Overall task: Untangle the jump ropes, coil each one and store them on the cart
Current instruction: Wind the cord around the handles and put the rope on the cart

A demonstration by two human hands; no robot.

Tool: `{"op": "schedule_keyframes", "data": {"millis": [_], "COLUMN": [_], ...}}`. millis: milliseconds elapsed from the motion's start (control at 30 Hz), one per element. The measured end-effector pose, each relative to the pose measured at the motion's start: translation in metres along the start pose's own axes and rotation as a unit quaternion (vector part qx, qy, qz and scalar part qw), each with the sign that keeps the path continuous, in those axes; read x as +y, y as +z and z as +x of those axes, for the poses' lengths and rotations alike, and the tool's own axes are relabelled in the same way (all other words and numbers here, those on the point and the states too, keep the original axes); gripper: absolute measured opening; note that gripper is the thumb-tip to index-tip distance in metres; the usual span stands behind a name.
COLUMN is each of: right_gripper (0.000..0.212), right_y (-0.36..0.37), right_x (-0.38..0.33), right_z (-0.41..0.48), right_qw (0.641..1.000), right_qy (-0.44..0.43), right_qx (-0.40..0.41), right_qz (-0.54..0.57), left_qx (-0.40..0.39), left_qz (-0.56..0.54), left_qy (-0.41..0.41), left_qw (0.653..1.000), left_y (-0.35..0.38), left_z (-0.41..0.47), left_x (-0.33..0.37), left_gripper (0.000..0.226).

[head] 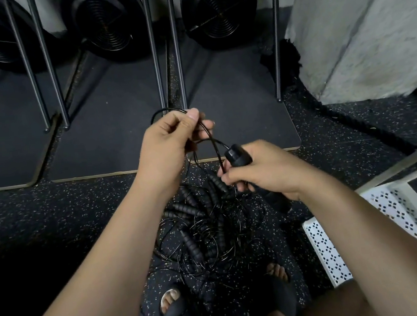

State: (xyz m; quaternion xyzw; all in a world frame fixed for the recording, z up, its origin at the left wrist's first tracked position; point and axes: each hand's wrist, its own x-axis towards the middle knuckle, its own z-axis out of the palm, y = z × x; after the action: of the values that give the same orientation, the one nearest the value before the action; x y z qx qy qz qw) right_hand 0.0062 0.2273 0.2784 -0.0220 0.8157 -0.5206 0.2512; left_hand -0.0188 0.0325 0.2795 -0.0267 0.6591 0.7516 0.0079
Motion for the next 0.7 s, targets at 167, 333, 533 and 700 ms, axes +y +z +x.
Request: {"op": "schedule_keyframes", "data": {"millis": [167,333,533,700], "right_gripper": [0.009,0.007,0.016,0.011], "right_y": [-0.006,-0.013,-0.025,-0.035], "right_x": [-0.01,-0.018,-0.031,-0.031], "right_z": [-0.006,-0.013,-0.025,-0.024], "right_qw": [0.994,0.972,0.924,0.891], "right_qy": [-0.052,-0.113,-0.165,-0.175], "right_qx": [0.084,0.146,0.18,0.193], "right_qz": [0.035,0.146,0.294,0.372], "left_qx": [0.018,-0.191,-0.269,-0.252], "left_qz": [0.106,0.284,0.358,0.41], "left_qy": [-0.048,-0.08,0.019,0.017], "left_qw": [0.993,0.936,0.894,0.877], "left_y": [-0.001,0.007,0.025,0.026], "left_z": [-0.001,-0.01,-0.024,-0.023], "left_x": [-0.01,-0.031,-0.049,-0.05], "left_gripper": [0.044,0.028,0.015,0.015]}}
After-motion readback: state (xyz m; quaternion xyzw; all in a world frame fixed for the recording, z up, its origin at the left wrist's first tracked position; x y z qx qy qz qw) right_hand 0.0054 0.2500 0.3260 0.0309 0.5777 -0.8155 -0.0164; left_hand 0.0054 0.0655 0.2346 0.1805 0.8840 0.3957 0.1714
